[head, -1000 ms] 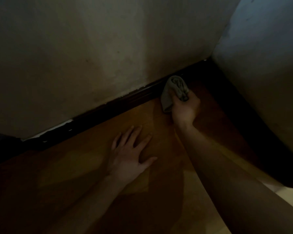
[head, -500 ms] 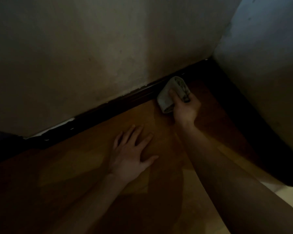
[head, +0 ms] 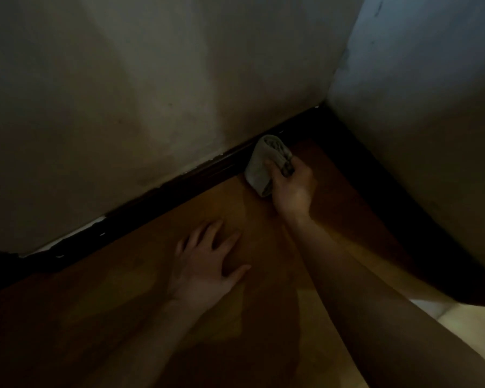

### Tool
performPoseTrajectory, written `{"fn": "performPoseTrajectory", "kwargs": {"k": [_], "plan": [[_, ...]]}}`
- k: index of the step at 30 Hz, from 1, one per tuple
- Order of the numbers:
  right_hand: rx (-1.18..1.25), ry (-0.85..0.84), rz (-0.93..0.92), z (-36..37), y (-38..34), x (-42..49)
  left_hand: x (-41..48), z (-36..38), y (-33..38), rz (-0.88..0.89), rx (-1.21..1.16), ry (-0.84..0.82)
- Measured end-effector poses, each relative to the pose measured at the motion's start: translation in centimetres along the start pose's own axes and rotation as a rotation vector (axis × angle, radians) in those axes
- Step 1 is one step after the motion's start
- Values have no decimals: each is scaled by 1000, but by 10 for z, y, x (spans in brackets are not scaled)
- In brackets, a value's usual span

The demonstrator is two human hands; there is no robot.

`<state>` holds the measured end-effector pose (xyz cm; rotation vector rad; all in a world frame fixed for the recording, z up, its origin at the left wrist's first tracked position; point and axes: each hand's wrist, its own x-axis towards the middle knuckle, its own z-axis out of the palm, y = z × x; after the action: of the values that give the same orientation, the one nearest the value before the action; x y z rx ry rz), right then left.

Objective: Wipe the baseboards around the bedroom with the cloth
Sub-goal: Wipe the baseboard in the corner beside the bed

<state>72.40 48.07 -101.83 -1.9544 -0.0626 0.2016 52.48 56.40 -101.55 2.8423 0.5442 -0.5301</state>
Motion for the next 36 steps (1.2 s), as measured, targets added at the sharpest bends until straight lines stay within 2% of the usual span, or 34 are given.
{"fn": "performPoseTrajectory", "kwargs": {"k": [3,6,9,11,14,17,19,22,26,29,36], "plan": [[26,188,166,-6,-3,26,1,-2,2,-7,6,-15],[163,364,320,-13,-6,50,1,-1,3,2,-26,10],[196,410,462,-15,-9,61,3,6,2,-3,-48,33],[231,422,472,-10,-9,62,2,5,3,-7,-47,53],[287,384,369,-4,-8,55,4,9,1,10,-20,15],[242,323,256,-8,-4,47,3,1,3,-1,-37,51],[221,352,268,-13,-5,49,4,2,3,7,-9,27],[258,373,325,-14,-19,48,3,-15,6,0,55,-116],[339,212,323,-9,-17,37,9,-34,6,54,152,-105],[314,111,285,-19,-13,22,12,-41,4,96,187,-100],[163,158,256,-45,-16,15,39,-24,14,291,83,64]]}}
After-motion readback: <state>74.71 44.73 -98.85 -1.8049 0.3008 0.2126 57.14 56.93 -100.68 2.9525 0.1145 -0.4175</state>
